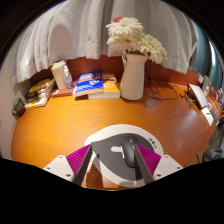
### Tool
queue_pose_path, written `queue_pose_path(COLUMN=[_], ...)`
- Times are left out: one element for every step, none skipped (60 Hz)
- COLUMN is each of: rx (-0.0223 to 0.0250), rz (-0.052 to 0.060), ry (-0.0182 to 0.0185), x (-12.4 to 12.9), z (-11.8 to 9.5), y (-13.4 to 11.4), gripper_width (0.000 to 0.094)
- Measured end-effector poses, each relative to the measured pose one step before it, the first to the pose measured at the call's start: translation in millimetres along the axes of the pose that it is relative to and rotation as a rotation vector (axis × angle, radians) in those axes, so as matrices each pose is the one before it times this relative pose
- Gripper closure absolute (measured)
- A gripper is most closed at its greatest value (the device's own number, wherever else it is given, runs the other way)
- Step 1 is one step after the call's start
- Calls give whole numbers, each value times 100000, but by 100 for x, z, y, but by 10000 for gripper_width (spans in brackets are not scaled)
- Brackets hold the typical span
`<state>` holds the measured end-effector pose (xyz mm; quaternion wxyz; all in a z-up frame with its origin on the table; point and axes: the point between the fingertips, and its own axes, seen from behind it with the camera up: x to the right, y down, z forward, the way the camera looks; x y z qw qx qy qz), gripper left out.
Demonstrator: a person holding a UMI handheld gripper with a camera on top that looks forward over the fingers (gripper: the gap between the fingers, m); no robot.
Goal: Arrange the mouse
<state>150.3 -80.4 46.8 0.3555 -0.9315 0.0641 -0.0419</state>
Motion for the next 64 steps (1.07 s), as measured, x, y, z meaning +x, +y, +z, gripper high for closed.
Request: queue_pose_path(rx=[443,213,-37,-205,-93,238,92,118,48,-33,-7,150,406,859,802,699,888,896,1000,998,1011,1032,1272,705,717,719,844,920,973,1129,691,702,656,587,737,569,510,479,379,416,481,643,727,704,571,512,448,350,258,58,63,107,140,96,-40,-43,-3,184,198,332,290,195,164,-14], rz=[257,269,228,93,-95,-437,-438,-423,-368,-318,-259,-163,-122,-217,-187,-100,-176,-113,-88,-104,-111,-117,-125,105,60,161,160,161,171,64,189,140,95,18,-24,-162,-180,-264,-355,-385,-249,-147,-94,-121,-239,-308,-337,-391,-422,-412,-350,-353,-350,-322,-204,-131,-107,-160,-199,61,2,-5,90,26], ry=[-824,-830,-871,-842,-724,-436,-634,-709,-743,-742,-762,-726,-654,-752,-590,-376,-457,-483,-407,-316,-142,-47,-314,312,6,-107,-92,-67,-23,-214,-98,-123,-135,-87,-21,24,97,199,195,90,40,27,13,4,7,-34,-123,-64,-20,-34,30,141,297,388,489,477,354,171,52,-35,-256,-326,-279,-392], x=[-834,-892,-925,-922,-927,-975,-953,-955,-970,-985,-990,-981,-949,-936,-955,-979,-901,-891,-854,-803,-711,-689,-516,-786,-648,-631,-600,-551,-517,-333,-479,-416,-398,-357,-338,-277,-257,-175,-210,-196,-184,-172,-154,-137,-119,-95,-116,-78,-30,-82,-76,-47,-25,28,25,50,40,75,-11,-161,-75,-102,-195,-110], z=[-429,-420,-384,-413,-418,-365,-406,-404,-398,-406,-393,-419,-421,-387,-470,-509,-480,-488,-458,-467,-432,-443,-270,-490,-392,-427,-391,-382,-362,-310,-377,-384,-343,-332,-255,-280,-272,-326,-220,-237,-236,-233,-222,-214,-197,-165,-117,-198,-154,-176,-140,-144,-134,-125,-112,-102,-102,-149,-107,-12,-85,-66,35,-50], y=[-22,44,98,144,95,71,11,33,29,16,-30,-89,-182,-213,-288,-317,-329,-339,-380,-388,-399,-399,-378,-339,-325,-326,-332,-349,-352,-312,-326,-299,-269,-242,-211,-255,-218,-163,-175,-188,-196,-223,-242,-225,-202,-204,-176,-166,-87,-87,-65,-73,-83,-73,-56,-26,-17,-10,-50,-56,-65,-51,-17,12], gripper_width=[72,72,72,71,71,70,70,70,70,72,73,71,71,70,70,71,70,71,71,71,72,73,75,73,74,73,74,74,73,75,74,75,74,75,76,75,75,76,76,77,76,76,76,76,77,77,77,78,80,78,76,77,77,78,77,76,76,77,78,77,76,75,78,78])
